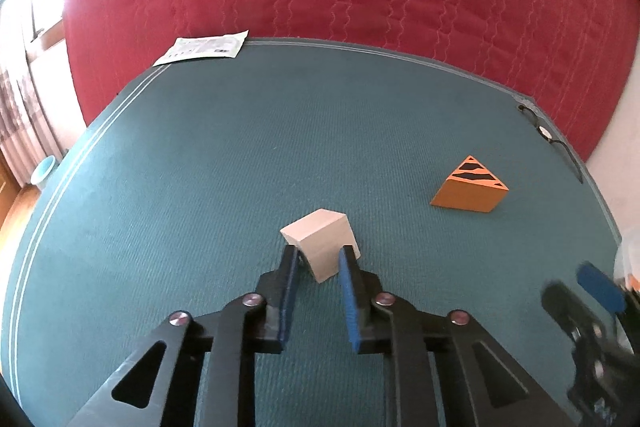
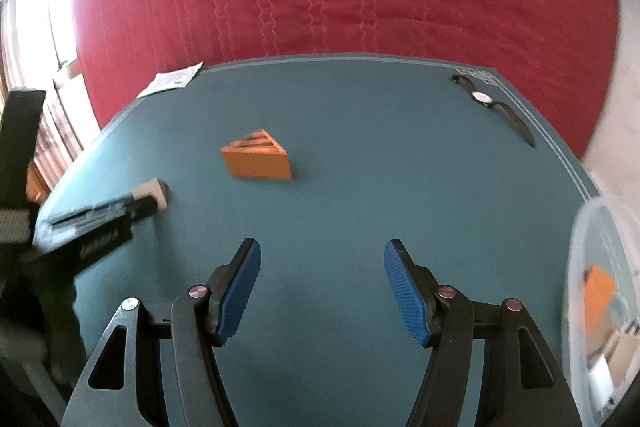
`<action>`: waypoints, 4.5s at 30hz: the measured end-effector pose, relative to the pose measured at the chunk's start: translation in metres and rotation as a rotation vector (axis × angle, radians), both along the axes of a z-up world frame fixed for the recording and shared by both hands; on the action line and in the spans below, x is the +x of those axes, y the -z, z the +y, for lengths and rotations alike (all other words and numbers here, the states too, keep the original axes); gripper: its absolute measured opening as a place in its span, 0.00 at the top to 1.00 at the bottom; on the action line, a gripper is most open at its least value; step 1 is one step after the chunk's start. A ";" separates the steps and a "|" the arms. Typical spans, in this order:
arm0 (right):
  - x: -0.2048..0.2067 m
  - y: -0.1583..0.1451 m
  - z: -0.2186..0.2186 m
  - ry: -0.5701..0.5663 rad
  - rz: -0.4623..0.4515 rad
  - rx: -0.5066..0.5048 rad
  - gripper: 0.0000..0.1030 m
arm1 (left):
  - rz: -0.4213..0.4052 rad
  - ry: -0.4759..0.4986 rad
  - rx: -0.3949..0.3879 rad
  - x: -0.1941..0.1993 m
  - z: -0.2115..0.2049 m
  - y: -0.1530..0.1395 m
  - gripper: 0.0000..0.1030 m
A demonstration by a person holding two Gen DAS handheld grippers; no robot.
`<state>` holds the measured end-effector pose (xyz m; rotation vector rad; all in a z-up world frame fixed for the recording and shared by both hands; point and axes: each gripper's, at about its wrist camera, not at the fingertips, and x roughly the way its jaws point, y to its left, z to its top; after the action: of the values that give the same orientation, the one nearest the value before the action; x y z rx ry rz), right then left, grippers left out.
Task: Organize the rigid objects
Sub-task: 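Close the left gripper on the small tan cube, then grasp the orange black-striped wedge with the right gripper while the left holds the tan cube, then carry the striped wedge into the bowl and open the right gripper while left holds the cube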
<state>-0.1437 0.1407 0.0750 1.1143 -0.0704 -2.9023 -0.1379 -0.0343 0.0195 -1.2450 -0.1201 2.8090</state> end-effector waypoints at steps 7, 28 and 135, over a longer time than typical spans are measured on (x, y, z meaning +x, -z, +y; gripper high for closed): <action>-0.039 -0.001 -0.013 -0.026 -0.023 -0.065 0.26 | 0.009 -0.016 0.025 0.004 -0.008 -0.002 0.87; -0.096 0.011 -0.037 -0.046 -0.073 -0.024 0.54 | -0.006 -0.040 0.082 0.002 -0.015 -0.002 0.58; 0.041 0.000 0.001 -0.002 -0.072 -0.104 0.47 | 0.086 0.070 0.022 0.041 0.034 -0.025 0.62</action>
<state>-0.1024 0.1418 0.0754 1.1998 -0.2183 -2.8195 -0.0966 -0.0004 0.0448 -1.0992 -0.0999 2.7881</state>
